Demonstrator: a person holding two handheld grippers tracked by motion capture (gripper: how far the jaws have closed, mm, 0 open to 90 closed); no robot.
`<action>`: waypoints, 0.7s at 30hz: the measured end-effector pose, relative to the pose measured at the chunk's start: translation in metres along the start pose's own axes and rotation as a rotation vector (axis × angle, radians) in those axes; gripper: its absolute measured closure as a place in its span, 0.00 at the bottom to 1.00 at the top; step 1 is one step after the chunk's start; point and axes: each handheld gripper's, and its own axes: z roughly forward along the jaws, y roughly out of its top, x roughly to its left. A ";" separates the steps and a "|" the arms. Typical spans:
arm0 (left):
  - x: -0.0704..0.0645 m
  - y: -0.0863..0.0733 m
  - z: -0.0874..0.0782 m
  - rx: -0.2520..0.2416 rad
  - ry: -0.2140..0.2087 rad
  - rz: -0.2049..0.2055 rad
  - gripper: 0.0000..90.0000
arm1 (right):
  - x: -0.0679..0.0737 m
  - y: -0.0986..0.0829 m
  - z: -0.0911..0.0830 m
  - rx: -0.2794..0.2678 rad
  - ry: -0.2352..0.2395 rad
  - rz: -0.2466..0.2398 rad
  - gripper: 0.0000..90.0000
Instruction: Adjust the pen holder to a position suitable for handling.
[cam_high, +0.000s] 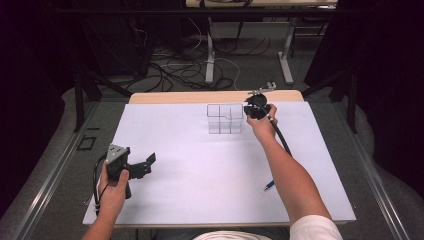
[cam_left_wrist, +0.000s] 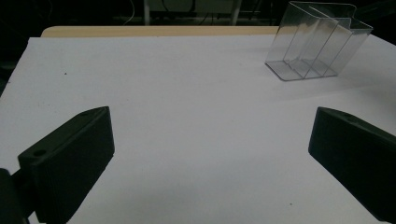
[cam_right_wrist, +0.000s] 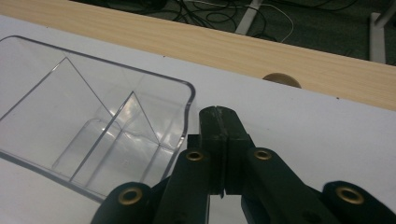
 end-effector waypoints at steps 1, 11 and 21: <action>0.000 0.000 0.000 0.002 -0.002 -0.001 0.00 | 0.002 0.000 0.000 0.005 0.000 0.004 1.00; -0.002 -0.001 0.002 0.009 -0.008 0.012 0.00 | 0.010 -0.002 0.004 0.000 -0.004 0.009 1.00; -0.002 -0.001 0.003 0.018 -0.011 0.020 0.00 | 0.019 -0.004 0.004 0.001 0.005 0.017 1.00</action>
